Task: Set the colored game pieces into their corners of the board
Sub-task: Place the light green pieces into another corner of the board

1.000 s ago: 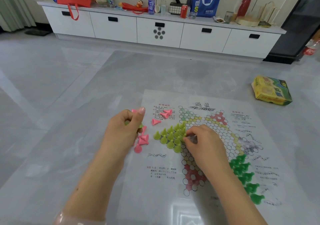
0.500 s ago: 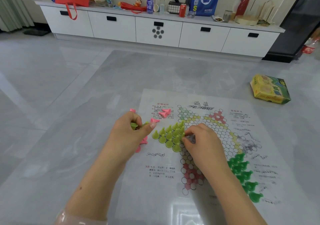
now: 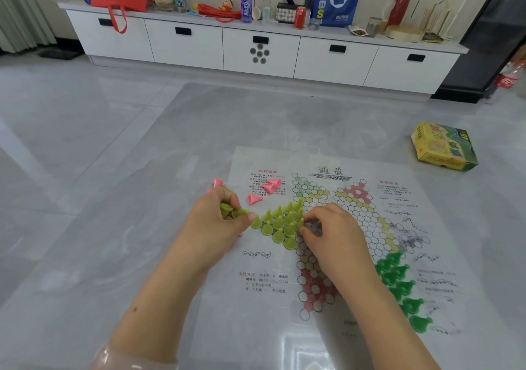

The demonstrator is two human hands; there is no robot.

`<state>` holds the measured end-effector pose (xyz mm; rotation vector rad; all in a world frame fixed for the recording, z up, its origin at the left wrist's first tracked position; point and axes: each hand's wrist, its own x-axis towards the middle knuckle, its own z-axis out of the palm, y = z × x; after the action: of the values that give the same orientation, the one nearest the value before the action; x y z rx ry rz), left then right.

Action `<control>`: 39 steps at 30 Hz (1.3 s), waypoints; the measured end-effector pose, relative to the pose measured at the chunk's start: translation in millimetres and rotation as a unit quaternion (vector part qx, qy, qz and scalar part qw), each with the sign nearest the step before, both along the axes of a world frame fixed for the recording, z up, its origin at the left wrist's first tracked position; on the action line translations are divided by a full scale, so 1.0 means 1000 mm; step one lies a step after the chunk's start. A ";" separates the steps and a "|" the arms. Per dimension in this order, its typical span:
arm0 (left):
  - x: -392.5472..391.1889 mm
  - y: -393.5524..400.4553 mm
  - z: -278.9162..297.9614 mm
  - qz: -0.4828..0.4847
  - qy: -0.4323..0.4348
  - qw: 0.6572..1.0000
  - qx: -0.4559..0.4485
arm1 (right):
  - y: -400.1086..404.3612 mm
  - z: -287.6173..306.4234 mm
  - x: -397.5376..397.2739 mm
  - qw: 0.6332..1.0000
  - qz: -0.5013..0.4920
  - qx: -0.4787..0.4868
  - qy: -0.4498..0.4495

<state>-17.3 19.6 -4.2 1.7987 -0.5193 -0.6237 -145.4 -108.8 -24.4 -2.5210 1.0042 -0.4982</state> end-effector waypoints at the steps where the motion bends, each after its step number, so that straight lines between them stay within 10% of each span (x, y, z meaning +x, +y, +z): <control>1: 0.000 0.000 -0.001 -0.007 -0.006 1.000 0.008 | 0.000 0.001 -0.001 1.000 0.002 0.004 -0.002; 16: -0.018 -0.009 0.009 -0.119 0.052 0.990 -0.055 | 0.025 0.031 0.001 0.943 0.151 0.243 -0.168; 23: -0.005 0.000 0.017 0.024 0.017 0.999 -0.024 | 0.016 0.035 -0.007 0.943 0.083 0.237 -0.219; 39: 0.007 0.010 -0.003 -0.216 -0.375 0.873 0.224 | 0.019 0.036 -0.005 0.937 0.086 0.227 -0.250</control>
<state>-10.2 30.0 -7.1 2.3811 -1.4305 -0.3215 -150.7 -89.4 12.0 -1.9077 0.6087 -0.7118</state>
